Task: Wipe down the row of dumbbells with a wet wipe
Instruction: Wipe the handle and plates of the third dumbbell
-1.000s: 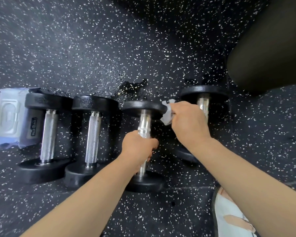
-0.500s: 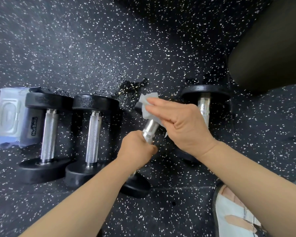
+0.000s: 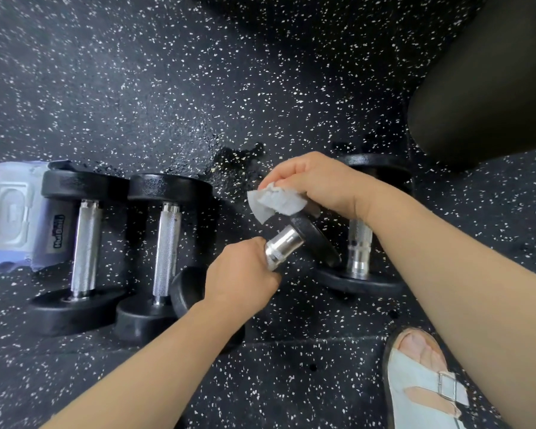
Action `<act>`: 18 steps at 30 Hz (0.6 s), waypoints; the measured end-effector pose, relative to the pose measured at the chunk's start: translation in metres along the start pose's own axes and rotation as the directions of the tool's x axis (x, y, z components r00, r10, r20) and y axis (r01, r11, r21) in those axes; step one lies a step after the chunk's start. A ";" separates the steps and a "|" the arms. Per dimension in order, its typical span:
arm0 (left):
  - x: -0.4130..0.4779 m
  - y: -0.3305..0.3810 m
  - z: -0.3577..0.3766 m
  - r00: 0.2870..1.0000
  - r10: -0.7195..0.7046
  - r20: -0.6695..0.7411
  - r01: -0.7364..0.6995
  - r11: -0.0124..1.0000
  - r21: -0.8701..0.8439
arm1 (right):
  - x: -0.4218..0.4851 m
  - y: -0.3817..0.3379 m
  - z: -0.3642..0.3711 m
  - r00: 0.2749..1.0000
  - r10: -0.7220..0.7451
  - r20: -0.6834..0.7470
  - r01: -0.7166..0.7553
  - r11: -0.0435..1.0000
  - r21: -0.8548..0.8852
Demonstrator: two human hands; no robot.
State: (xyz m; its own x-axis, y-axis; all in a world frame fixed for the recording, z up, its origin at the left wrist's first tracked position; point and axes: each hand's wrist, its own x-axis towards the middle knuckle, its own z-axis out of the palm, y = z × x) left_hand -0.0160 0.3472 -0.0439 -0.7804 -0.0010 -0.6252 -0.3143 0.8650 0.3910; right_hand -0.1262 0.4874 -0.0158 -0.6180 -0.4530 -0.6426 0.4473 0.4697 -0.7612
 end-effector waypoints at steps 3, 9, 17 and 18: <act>-0.002 0.001 0.004 1.000 -0.024 0.015 0.025 0.996 -0.088 | 0.004 0.014 0.000 0.992 0.113 -0.057 -0.107 0.989 0.103; -0.003 0.001 0.006 0.997 -0.077 0.009 0.077 0.967 -0.243 | -0.013 0.050 0.004 0.949 0.307 -0.077 -0.285 0.934 0.217; 0.008 -0.002 -0.004 0.977 -0.191 -0.090 0.168 0.961 -0.221 | -0.047 0.037 0.018 0.933 0.263 -0.245 -0.216 0.956 0.200; 0.009 -0.002 -0.004 0.976 -0.198 -0.092 0.176 0.962 -0.210 | -0.049 0.034 0.021 0.924 0.216 -0.314 -0.202 0.976 0.077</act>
State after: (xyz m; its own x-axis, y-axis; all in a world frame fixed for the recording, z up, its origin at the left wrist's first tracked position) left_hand -0.0247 0.3437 -0.0472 -0.7490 -0.2187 -0.6255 -0.5531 0.7263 0.4083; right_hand -0.0674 0.5094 -0.0120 -0.6779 -0.0790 -0.7309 0.6115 0.4913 -0.6203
